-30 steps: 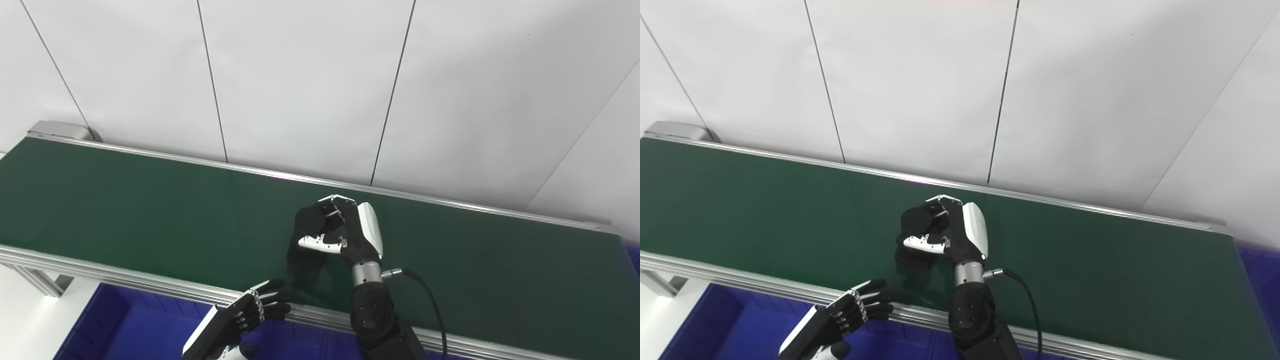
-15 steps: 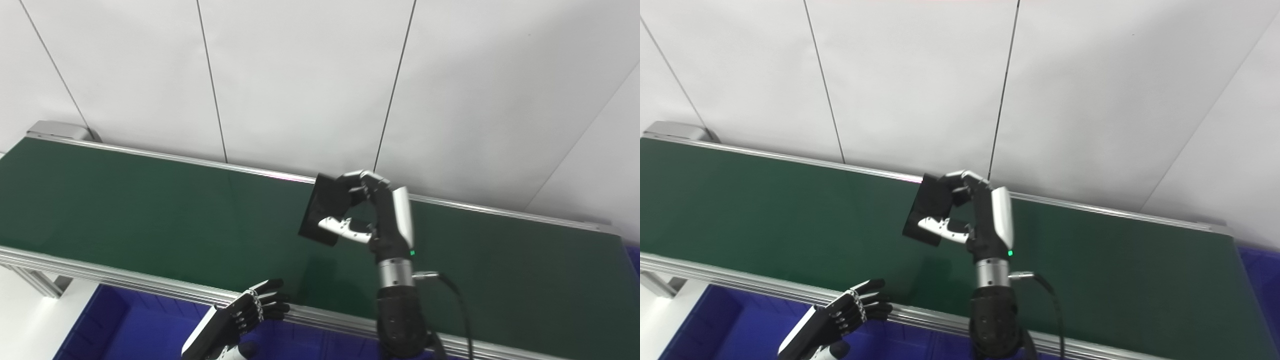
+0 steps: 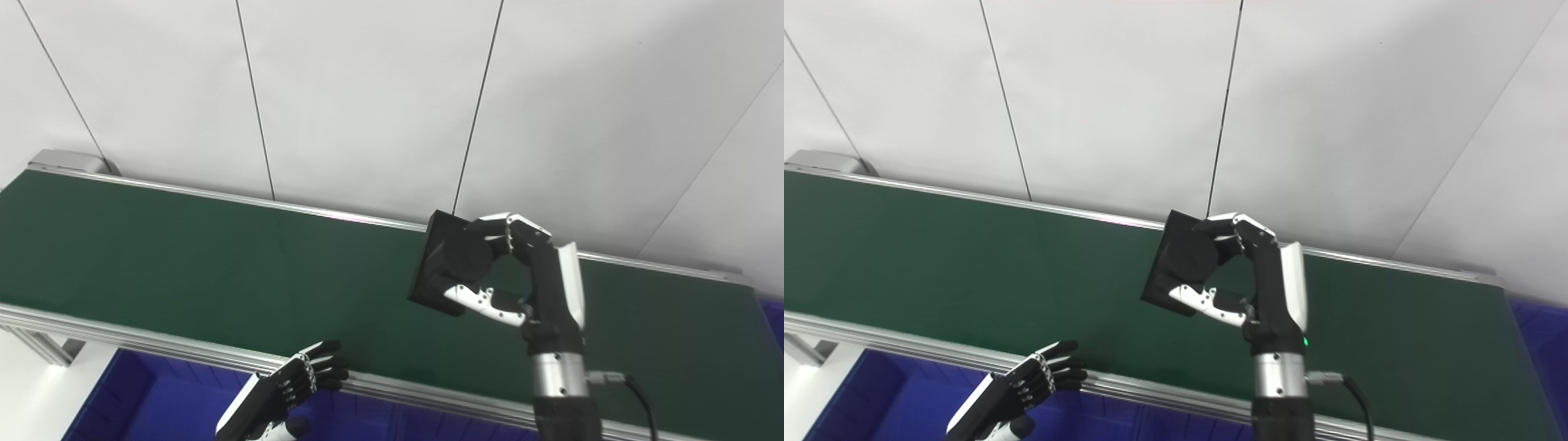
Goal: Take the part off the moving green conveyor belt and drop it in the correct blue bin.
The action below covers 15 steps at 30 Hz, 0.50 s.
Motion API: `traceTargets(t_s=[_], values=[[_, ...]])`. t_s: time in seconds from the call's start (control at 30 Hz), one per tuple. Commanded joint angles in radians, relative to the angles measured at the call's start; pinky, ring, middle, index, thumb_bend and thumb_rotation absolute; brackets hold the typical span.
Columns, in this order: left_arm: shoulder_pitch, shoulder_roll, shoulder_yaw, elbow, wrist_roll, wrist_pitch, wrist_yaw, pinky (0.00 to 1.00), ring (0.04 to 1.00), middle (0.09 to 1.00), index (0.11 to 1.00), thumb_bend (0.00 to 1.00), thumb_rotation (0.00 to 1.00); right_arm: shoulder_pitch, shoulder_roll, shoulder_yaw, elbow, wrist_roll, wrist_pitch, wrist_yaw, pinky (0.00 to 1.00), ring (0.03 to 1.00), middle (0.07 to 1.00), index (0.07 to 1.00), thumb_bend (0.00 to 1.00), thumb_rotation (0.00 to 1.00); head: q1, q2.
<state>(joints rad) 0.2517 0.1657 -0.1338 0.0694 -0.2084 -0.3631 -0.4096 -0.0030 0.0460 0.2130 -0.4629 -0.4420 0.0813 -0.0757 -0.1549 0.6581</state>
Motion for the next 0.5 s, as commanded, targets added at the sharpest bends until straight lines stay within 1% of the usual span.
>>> traceTargets(t_s=[0.0, 0.23, 0.47], values=[[-0.011, 0.013, 0.007, -0.019, -0.015, -0.008, -0.004, 0.75, 0.765, 0.796, 0.866, 0.90, 0.65, 0.012, -0.004, -0.007, -0.057, 0.018, -0.022, 0.011, 0.39, 0.440, 0.514, 0.492, 0.52, 0.00, 0.000, 0.000], [-0.017, 0.024, 0.011, -0.037, -0.027, 0.014, -0.008, 0.76, 0.765, 0.795, 0.868, 0.90, 0.65, 0.118, -0.017, -0.026, -0.160, 0.000, -0.031, 0.013, 0.39, 0.443, 0.516, 0.487, 0.52, 0.00, -0.048, 0.039], [-0.024, 0.034, 0.018, -0.059, -0.035, 0.035, -0.008, 0.75, 0.764, 0.795, 0.866, 0.90, 0.65, 0.223, -0.013, -0.055, -0.234, 0.001, -0.017, 0.020, 0.40, 0.452, 0.520, 0.479, 0.52, 0.00, -0.133, 0.076]])
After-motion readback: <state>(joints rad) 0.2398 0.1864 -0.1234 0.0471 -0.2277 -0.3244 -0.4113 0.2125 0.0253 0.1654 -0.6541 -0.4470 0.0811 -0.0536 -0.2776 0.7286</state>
